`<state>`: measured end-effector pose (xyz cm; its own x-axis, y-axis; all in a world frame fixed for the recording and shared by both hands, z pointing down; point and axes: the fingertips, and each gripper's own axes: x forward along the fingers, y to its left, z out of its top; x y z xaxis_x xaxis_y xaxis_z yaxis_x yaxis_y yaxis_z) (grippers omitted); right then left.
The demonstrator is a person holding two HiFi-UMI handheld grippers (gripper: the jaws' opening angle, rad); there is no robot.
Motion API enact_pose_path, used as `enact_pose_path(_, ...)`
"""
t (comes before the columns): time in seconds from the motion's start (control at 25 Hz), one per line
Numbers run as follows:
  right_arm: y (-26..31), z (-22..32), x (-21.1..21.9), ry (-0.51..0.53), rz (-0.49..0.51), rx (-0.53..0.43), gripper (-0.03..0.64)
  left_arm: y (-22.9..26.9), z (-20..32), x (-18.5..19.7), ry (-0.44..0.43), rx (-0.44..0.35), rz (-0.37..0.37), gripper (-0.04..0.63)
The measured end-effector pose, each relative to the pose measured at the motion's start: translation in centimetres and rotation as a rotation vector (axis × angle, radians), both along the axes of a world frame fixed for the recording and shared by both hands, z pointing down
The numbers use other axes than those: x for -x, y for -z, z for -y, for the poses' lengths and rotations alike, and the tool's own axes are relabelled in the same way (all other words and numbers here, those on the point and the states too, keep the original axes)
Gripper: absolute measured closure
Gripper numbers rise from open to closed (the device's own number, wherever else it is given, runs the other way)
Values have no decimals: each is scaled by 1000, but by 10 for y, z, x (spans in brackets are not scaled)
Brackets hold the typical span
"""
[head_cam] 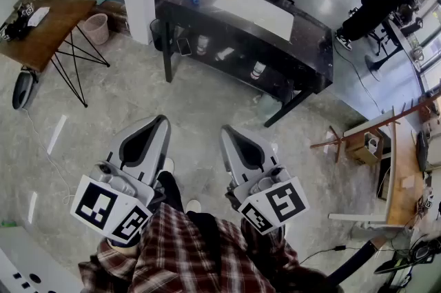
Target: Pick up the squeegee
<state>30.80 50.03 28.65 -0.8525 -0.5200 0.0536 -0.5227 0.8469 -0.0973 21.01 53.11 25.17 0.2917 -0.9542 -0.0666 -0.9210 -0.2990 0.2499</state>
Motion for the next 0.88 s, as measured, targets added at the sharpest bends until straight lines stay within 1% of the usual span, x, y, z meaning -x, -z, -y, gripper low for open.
enact_pose_path(0.16, -2, 44, 31, -8, 6, 6, 606, -2, 43, 30, -12, 2, 12, 588)
enact_pose_path(0.36, 6, 99, 88, -10, 10, -18, 606, 4, 100, 81, -31, -13, 31, 588)
enact_pose_path(0.52, 8, 141, 131, -38, 17, -26, 606, 5, 139, 125, -55, -18, 40, 588)
enact_pose_path(0.68, 0, 170, 163, -61, 17, -8, 606, 1, 169, 160, -72, -12, 36, 588)
enact_pose_path(0.88, -11, 195, 190, -80, -5, 26, 606, -7, 197, 188, -92, 12, 24, 587)
